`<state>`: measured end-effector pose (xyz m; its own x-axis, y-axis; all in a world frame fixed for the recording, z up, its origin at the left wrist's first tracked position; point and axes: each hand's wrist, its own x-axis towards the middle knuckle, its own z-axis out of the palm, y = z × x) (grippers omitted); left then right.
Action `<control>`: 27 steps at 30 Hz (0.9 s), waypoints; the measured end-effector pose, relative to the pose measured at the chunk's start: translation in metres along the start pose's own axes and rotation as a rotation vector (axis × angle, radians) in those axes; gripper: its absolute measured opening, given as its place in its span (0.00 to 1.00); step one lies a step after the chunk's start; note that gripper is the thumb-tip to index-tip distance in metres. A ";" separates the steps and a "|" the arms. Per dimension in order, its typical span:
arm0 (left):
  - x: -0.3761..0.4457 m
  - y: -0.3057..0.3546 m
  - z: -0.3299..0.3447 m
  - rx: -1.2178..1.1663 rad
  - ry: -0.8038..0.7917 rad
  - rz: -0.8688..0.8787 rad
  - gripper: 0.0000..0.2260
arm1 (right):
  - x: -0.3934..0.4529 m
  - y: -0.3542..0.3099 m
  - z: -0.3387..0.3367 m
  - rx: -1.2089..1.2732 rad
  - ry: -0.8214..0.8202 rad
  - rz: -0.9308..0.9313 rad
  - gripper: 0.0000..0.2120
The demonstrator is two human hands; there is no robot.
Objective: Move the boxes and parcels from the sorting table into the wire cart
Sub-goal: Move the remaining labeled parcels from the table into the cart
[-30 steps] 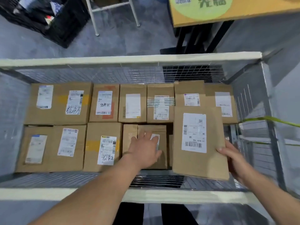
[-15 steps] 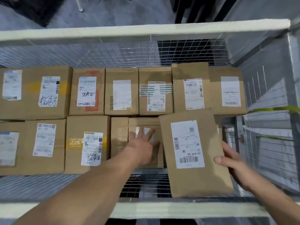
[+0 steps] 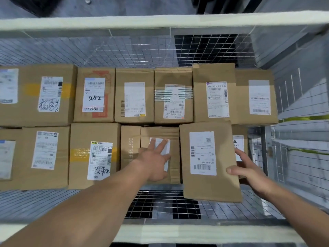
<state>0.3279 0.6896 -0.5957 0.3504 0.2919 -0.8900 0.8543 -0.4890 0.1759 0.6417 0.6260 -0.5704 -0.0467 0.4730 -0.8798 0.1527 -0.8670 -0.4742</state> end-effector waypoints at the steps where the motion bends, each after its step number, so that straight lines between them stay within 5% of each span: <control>1: 0.000 0.000 -0.001 -0.005 -0.002 0.004 0.32 | 0.003 -0.001 0.004 -0.023 -0.001 0.020 0.47; 9: 0.006 0.004 0.012 -0.107 0.113 0.012 0.30 | 0.030 0.000 0.039 0.030 0.208 0.006 0.21; 16: 0.008 0.007 0.034 -0.414 0.345 -0.028 0.24 | 0.030 0.007 0.037 0.006 0.231 0.001 0.18; 23: 0.009 0.029 0.010 -0.540 0.267 -0.102 0.27 | 0.027 0.004 0.041 0.025 0.256 -0.013 0.18; 27: 0.008 0.023 0.003 -0.589 0.226 -0.058 0.29 | 0.023 0.003 0.040 0.033 0.245 -0.029 0.25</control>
<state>0.3496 0.6784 -0.5997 0.3150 0.5020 -0.8055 0.9196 0.0485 0.3898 0.6017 0.6282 -0.5933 0.1906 0.5179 -0.8339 0.1222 -0.8554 -0.5034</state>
